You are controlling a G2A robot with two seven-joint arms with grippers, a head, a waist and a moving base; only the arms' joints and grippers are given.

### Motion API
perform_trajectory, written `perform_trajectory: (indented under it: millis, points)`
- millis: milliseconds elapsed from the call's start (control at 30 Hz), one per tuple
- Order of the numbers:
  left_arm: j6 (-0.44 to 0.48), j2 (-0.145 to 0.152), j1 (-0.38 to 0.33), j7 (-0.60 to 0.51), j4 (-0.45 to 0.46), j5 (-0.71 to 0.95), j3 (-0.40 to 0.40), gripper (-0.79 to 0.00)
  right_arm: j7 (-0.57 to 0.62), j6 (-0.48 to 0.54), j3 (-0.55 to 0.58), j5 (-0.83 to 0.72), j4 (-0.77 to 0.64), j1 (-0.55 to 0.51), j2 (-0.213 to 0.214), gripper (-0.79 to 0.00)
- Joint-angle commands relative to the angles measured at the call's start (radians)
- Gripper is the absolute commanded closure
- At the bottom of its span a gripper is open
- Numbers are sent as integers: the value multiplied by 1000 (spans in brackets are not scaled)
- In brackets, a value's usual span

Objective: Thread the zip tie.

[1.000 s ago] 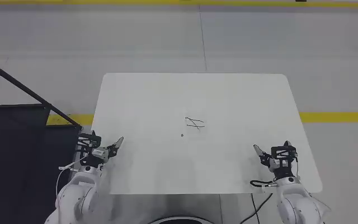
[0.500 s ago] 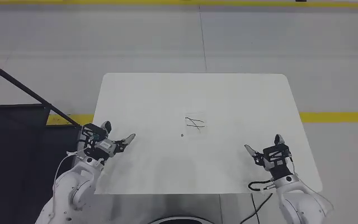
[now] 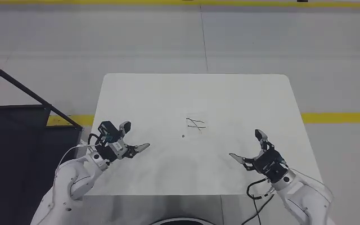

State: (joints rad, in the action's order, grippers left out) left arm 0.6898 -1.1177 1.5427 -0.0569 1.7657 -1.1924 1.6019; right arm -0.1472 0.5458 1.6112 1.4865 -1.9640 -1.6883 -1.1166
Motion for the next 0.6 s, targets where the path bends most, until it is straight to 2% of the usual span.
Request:
perform_trajectory:
  millis: [0,100,200,333,467,567]
  points:
    - [0,0,0,0,0,1,0,-785,0,0,0,0,0,0,0,-785]
    - [0,0,0,0,0,1,0,-785,0,0,0,0,0,0,0,-785]
    - [-5,-2,-28,-66,-26,40,-39,-785,-1,-12,1,-4,-2,1,-1,-785]
    - [-44,-11,-126,-305,-62,280,-122,-785,-17,-51,5,15,-28,-18,-1,-785]
    - [-176,-20,-243,-534,-94,476,-198,-785,-40,-69,7,55,-60,-50,0,-785]
    - [-270,-28,-327,-648,-120,572,-249,-785,-62,-82,14,73,-81,-77,1,-785]
